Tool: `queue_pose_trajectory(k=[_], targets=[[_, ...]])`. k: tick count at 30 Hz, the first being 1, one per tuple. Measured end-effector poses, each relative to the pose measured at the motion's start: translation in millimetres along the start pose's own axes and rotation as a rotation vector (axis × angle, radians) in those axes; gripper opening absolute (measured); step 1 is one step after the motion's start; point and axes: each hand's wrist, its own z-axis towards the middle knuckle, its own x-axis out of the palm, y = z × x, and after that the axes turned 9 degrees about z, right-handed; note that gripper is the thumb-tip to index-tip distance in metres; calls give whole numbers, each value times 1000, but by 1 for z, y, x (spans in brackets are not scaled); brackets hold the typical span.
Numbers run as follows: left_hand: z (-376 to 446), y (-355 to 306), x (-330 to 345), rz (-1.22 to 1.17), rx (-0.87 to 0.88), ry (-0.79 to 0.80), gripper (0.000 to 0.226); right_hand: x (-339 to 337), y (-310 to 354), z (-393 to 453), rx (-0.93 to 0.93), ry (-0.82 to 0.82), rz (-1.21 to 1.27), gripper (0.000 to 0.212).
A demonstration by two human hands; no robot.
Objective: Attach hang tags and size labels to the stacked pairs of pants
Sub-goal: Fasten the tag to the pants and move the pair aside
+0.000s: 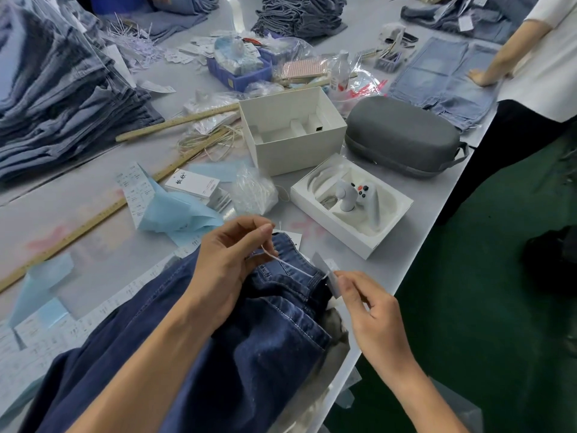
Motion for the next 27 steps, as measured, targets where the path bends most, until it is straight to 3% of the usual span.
queue_pose_trajectory(k=[4, 7, 14, 19, 27], targets=[[2, -7, 3, 29, 79, 1, 22, 6, 11, 5, 174, 9, 275, 31], [3, -16, 4, 54, 141, 24, 20, 8, 14, 12, 208, -7, 292, 22], [0, -24, 14, 77, 209, 98, 12, 11, 13, 17, 95, -64, 206, 9], [0, -19, 19, 74, 184, 108, 11, 13, 16, 22, 22, 4, 53, 14], [-4, -8, 27, 193, 158, 185, 6, 8, 38, 13, -158, -34, 49, 11]])
